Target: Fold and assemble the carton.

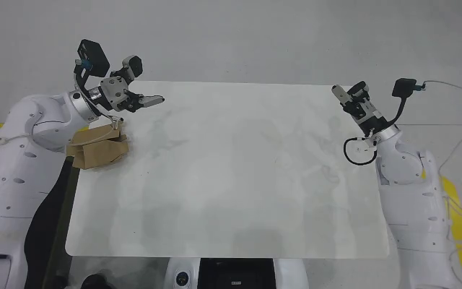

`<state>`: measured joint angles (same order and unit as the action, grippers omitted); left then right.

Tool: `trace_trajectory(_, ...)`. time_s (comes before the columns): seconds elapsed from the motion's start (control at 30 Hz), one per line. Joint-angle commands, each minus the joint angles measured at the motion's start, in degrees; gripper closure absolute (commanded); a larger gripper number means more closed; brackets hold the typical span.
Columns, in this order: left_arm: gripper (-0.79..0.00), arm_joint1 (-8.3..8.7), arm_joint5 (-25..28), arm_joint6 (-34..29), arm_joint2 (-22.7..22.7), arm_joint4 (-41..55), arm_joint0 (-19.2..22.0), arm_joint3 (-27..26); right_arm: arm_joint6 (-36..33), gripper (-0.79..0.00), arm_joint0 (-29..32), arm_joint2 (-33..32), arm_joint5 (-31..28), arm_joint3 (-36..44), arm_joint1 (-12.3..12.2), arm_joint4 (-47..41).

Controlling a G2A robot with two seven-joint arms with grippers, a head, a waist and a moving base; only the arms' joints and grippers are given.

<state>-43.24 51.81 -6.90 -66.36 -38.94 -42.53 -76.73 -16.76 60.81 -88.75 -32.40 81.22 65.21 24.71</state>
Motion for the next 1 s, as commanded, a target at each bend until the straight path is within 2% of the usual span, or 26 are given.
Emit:
trace_trajectory(0.0,-0.784,0.00,0.00,0.00,0.00,0.00,0.00,0.00,0.00,-0.785,0.00,0.00,0.00,0.00,0.00,0.00)
trace_trajectory(0.17,-0.785,0.00,-2.97,-1.93,-0.94,4.47,-1.74,0.72,0.00,-0.785,0.00,0.00,0.00,0.00,0.00,0.00)
trace_trajectory(0.27,-0.785,-0.13,-3.92,-5.86,-1.02,14.64,-2.05,2.05,0.00,-0.785,0.00,0.00,0.00,0.00,0.00,0.00)
trace_trajectory(0.43,-0.785,-0.17,-7.35,-17.18,-0.82,34.56,-1.64,3.24,0.00,-0.785,0.00,0.00,0.00,0.00,0.00,0.00)
trace_trajectory(0.6,-0.785,-0.11,-11.78,-27.49,-1.18,49.88,-1.14,4.50,0.00,-0.785,0.00,0.00,0.00,0.00,0.00,0.00)
trace_trajectory(0.73,-0.785,-0.22,-14.96,-32.78,-1.60,57.41,-0.65,5.39,0.00,-0.785,0.00,0.00,0.00,0.00,0.00,0.00)
trace_trajectory(0.97,-0.785,-0.62,-20.50,-38.01,-2.51,66.93,-0.26,7.76,0.00,-0.785,0.00,0.00,0.00,0.00,0.00,0.00)
